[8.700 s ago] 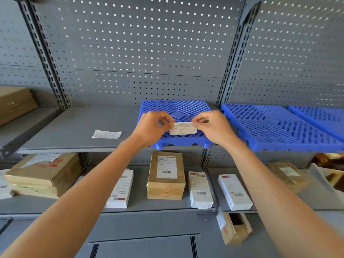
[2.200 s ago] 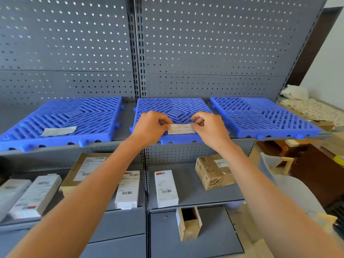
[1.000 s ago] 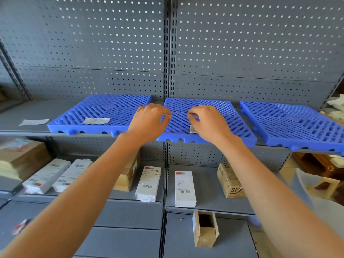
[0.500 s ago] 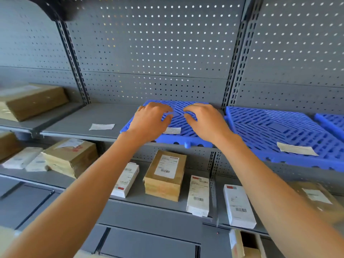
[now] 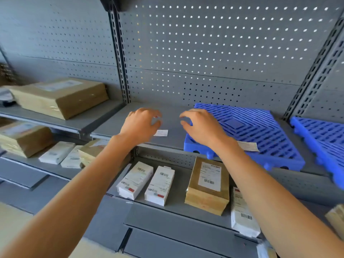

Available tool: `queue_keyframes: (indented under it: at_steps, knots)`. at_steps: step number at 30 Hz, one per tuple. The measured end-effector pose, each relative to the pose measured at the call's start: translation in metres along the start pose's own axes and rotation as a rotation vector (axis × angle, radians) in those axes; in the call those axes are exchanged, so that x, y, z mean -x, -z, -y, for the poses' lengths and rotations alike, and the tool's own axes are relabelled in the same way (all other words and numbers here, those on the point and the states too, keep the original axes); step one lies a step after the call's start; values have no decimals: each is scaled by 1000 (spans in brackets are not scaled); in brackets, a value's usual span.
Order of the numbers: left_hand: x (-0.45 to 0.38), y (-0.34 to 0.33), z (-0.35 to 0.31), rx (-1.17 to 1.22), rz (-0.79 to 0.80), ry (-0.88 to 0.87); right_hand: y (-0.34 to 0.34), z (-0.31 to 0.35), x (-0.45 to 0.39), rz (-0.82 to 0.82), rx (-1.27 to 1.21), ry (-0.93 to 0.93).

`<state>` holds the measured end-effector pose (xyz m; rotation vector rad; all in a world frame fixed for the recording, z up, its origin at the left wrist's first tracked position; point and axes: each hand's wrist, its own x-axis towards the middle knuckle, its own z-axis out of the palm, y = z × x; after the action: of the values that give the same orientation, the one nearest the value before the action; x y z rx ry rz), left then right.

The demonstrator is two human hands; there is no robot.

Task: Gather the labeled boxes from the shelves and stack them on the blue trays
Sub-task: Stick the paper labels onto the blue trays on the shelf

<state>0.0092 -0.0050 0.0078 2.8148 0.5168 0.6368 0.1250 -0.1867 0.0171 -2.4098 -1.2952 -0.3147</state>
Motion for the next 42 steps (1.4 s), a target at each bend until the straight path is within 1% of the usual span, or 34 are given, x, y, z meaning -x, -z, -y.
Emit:
queue_keyframes:
  at_steps: [8,13,20,29,34,39,42]
  knots:
    - [-7,-14,48,15,93,36,-34,22,-35,138,119,14]
    - [-11,-25,60,0,125,-8,-47,28,-42,220,164,13]
    - [-11,-33,70,-8,143,-44,-59,33,-46,289,214,-9]
    - [-5,-34,72,62,86,-78,-58,39,-43,193,128,-33]
    - [-3,-32,73,117,22,-77,-55,42,-40,121,105,-48]
    - [-9,-28,70,261,-22,-76,-50,38,-33,67,-68,-134]
    - [-15,-19,58,376,-56,-64,-37,33,-25,2,-203,-177]
